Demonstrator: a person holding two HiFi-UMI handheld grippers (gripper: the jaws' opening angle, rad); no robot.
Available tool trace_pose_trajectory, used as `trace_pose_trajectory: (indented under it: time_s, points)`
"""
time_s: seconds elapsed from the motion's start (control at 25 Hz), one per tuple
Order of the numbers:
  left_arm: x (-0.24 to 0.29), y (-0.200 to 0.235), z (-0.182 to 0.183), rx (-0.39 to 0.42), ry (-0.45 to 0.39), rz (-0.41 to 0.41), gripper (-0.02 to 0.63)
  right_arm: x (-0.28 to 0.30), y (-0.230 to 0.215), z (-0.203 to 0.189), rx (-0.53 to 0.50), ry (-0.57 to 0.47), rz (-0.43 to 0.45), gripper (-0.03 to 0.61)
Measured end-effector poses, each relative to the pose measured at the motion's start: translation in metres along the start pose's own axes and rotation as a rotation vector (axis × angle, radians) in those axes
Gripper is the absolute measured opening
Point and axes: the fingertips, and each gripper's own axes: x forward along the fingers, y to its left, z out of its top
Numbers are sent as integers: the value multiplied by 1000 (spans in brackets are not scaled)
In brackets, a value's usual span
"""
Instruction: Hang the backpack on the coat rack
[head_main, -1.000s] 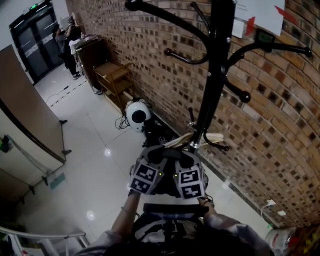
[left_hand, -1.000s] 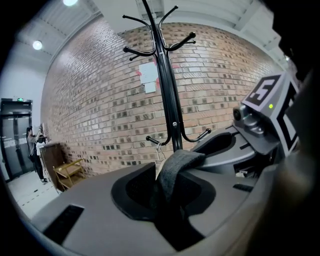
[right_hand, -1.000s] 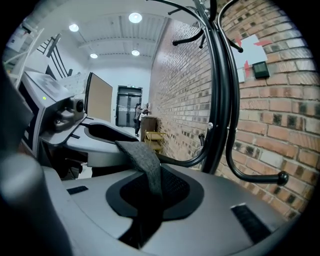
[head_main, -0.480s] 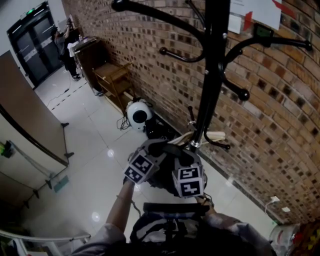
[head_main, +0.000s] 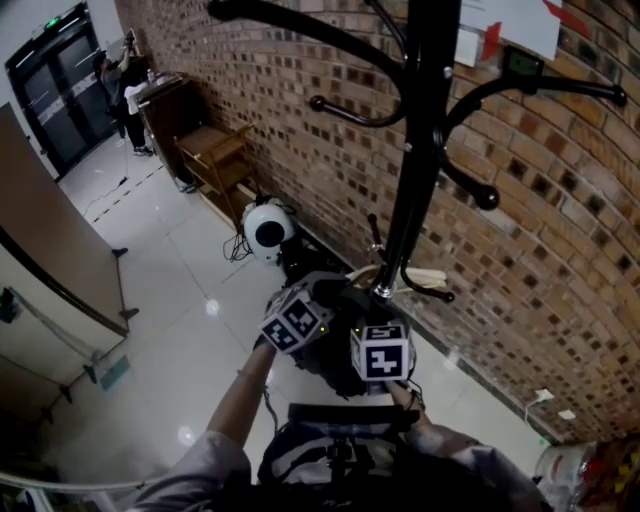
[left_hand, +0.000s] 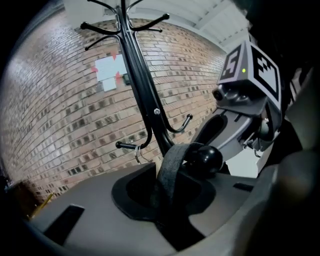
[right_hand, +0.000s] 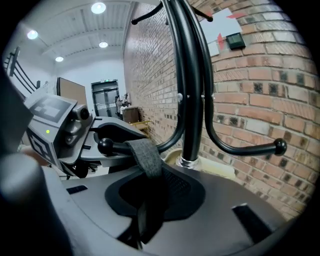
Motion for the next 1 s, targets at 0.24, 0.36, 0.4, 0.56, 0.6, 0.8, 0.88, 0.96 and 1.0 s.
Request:
trace_pose_trajectory:
  time_s: [0.24, 0.36, 0.4, 0.56, 0.6, 0.8, 0.88, 0.96, 1.0]
  points:
    - [11, 0, 3, -90, -68, -31, 95, 4, -9, 1, -43, -34, -23, 71]
    - [15, 1, 4, -109, -76, -18, 97, 5, -11, 1, -60, -67, -17, 88]
    - [15, 1, 3, -117, -77, -10, 97, 5, -11, 1, -57, -78, -9, 95]
    - [14, 5, -4, -195, -74, 47, 152, 2, -7, -1, -19, -106, 40, 135]
    - [13, 7, -5, -213, -72, 66, 168, 1, -7, -1, -9, -107, 54, 144]
    - [0, 8, -11, -134, -14, 201, 172, -3, -10, -6, 29, -134, 70, 166]
    - [-11, 6, -21, -65, 26, 259, 172, -7, -10, -7, 39, -139, 67, 169]
    - [-24, 5, -33, -90, 44, 288, 166, -10, -11, -7, 52, -143, 64, 170]
    - [-31, 6, -40, -138, 40, 298, 163, -12, -12, -8, 62, -148, 62, 170]
